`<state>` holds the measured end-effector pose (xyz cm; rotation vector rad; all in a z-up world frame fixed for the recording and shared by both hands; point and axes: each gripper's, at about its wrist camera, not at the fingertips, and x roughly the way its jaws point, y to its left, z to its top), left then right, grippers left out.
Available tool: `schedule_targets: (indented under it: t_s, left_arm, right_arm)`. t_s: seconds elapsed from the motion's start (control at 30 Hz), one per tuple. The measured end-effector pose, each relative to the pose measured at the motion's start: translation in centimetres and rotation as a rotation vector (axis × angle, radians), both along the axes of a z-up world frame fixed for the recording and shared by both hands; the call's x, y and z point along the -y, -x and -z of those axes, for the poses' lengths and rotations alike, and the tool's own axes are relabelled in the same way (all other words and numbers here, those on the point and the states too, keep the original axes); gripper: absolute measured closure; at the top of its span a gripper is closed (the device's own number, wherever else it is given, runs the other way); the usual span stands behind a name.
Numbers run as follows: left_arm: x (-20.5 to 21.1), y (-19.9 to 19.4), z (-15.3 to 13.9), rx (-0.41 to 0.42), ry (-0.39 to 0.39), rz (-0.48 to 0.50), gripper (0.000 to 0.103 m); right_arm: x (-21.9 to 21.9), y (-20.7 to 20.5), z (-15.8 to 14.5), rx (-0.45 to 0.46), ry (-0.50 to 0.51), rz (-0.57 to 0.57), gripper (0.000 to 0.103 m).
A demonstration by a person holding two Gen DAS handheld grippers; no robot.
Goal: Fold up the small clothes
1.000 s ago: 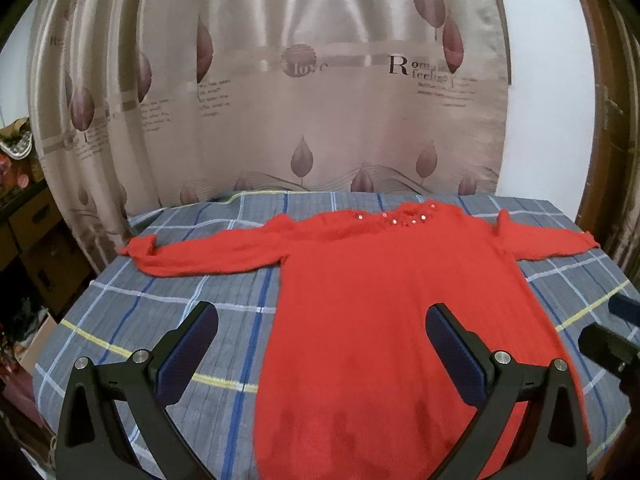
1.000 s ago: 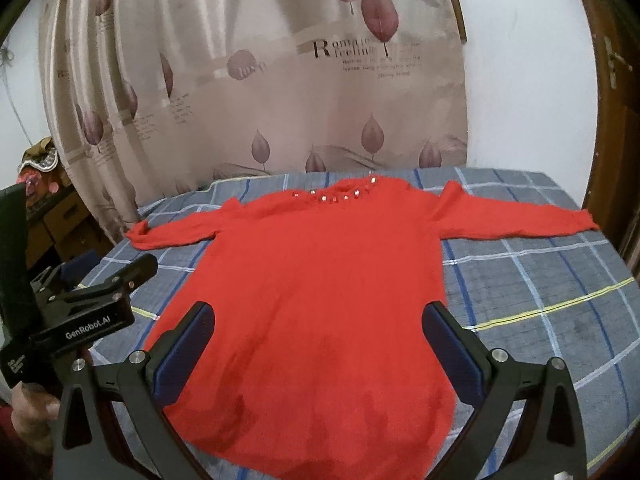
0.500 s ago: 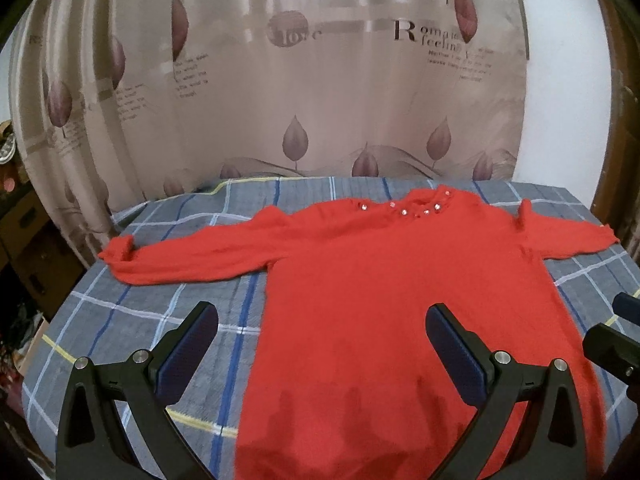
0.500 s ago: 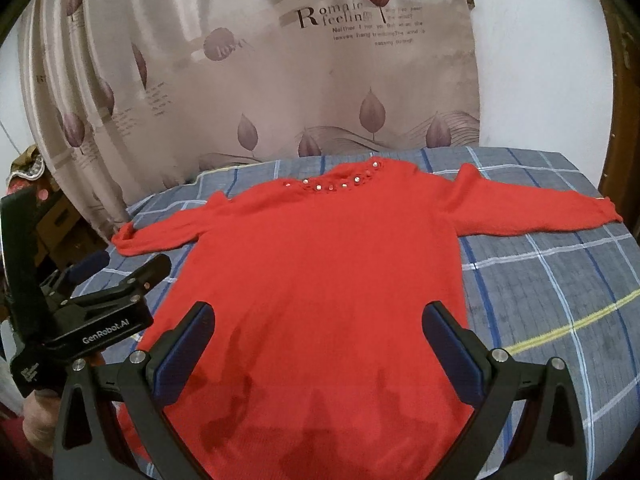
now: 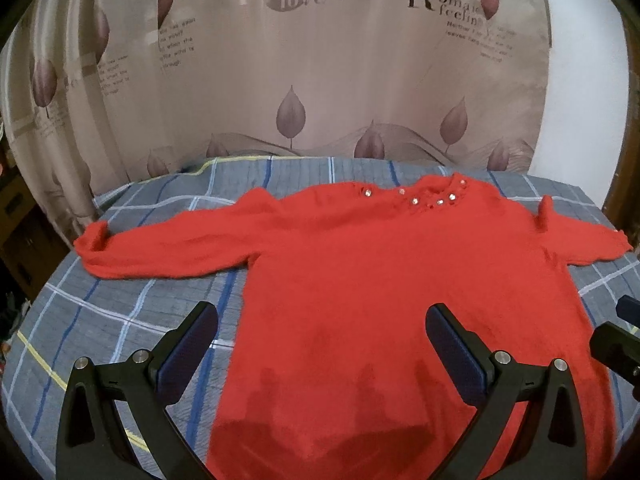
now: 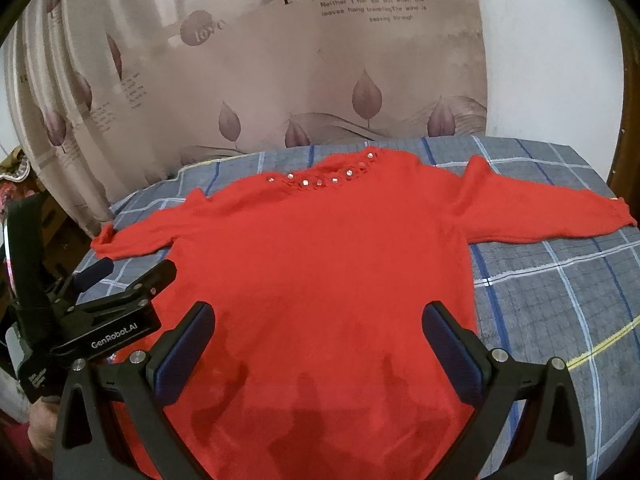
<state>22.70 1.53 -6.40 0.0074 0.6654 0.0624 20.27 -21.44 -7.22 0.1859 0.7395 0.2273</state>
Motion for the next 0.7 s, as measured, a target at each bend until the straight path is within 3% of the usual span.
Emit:
schedule_targets:
  t_s: [0.7]
  left_arm:
    - [1.3,-2.1,3.0,-0.059,-0.05,-0.007,0.0]
  right_arm:
    - [4.0,-2.0,2.1,-0.038,0.016,0.072,0.0]
